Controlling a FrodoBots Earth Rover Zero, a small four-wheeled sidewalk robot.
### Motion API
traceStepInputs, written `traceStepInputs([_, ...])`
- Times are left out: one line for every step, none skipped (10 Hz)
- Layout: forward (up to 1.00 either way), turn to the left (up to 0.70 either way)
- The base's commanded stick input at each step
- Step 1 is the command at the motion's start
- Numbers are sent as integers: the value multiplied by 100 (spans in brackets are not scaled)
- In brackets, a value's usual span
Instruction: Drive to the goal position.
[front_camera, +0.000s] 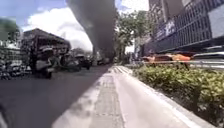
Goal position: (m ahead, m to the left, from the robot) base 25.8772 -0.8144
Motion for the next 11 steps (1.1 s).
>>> traceStepInputs([70,0])
traceStepInputs([70,0])
traceStepInputs([70,0])
traceStepInputs([70,0])
traceStepInputs([70,0])
traceStepInputs([70,0])
traceStepInputs([70,0])
traceStepInputs([70,0])
traceStepInputs([70,0])
traceStepInputs([70,0])
traceStepInputs([70,3])
